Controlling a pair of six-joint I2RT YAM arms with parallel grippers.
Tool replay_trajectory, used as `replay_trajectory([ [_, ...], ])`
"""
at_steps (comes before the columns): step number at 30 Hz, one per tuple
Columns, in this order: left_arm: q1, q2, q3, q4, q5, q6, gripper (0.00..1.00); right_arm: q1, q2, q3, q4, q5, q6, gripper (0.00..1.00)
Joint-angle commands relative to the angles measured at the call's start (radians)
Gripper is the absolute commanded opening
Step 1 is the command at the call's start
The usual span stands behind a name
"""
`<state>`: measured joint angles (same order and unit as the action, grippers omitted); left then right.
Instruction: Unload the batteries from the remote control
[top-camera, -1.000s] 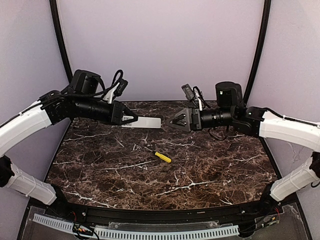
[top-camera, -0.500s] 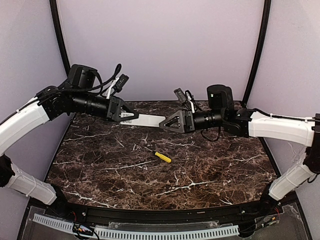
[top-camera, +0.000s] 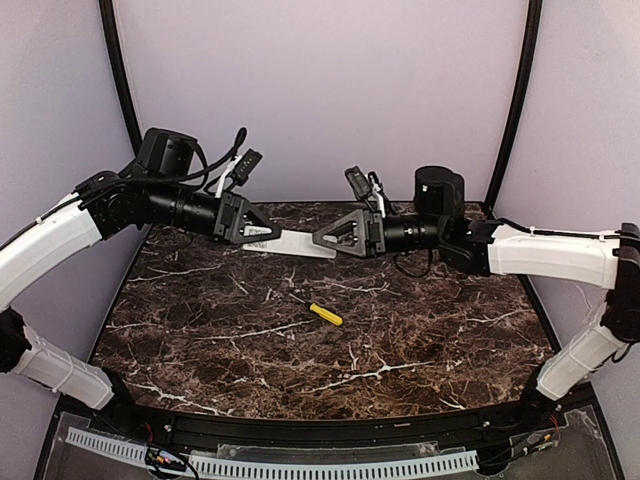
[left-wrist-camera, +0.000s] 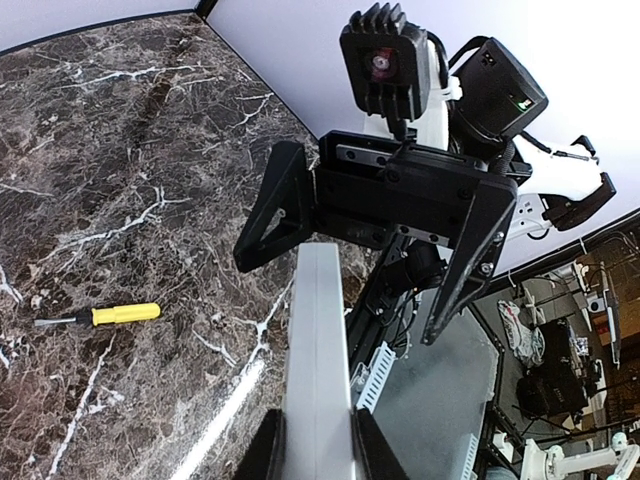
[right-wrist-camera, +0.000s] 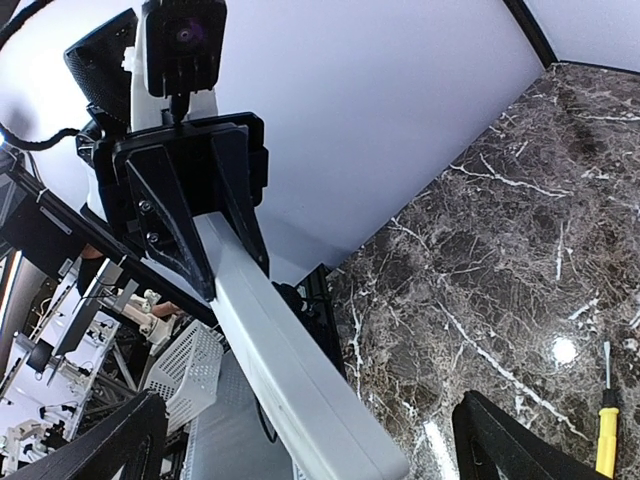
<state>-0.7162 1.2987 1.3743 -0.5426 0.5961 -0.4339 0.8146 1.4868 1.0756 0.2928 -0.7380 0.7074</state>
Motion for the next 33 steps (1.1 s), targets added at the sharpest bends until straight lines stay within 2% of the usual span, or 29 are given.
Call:
replay_trajectory([
  [1, 0.001, -0.006, 0.031, 0.05, 0.046, -0.014, 0.0, -0.006, 0.028, 0.016, 0.111, -0.05, 0.035, 0.99],
  [9, 0.001, -0.002, 0.025, 0.093, 0.067, -0.046, 0.0, -0.006, 0.053, 0.017, 0.174, -0.1, 0.055, 0.98],
  [13, 0.002, 0.004, 0.026, 0.105, 0.075, -0.055, 0.0, -0.006, 0.06, 0.015, 0.196, -0.118, 0.059, 0.91],
  [20, 0.002, 0.009, 0.024, 0.107, 0.077, -0.061, 0.0, -0.006, 0.08, 0.026, 0.235, -0.136, 0.08, 0.69],
  [27, 0.002, 0.009, 0.02, 0.111, 0.073, -0.064, 0.0, -0.005, 0.101, 0.039, 0.261, -0.148, 0.099, 0.58],
  [33, 0.001, 0.008, 0.011, 0.117, 0.071, -0.068, 0.0, -0.004, 0.11, 0.039, 0.268, -0.153, 0.105, 0.54],
])
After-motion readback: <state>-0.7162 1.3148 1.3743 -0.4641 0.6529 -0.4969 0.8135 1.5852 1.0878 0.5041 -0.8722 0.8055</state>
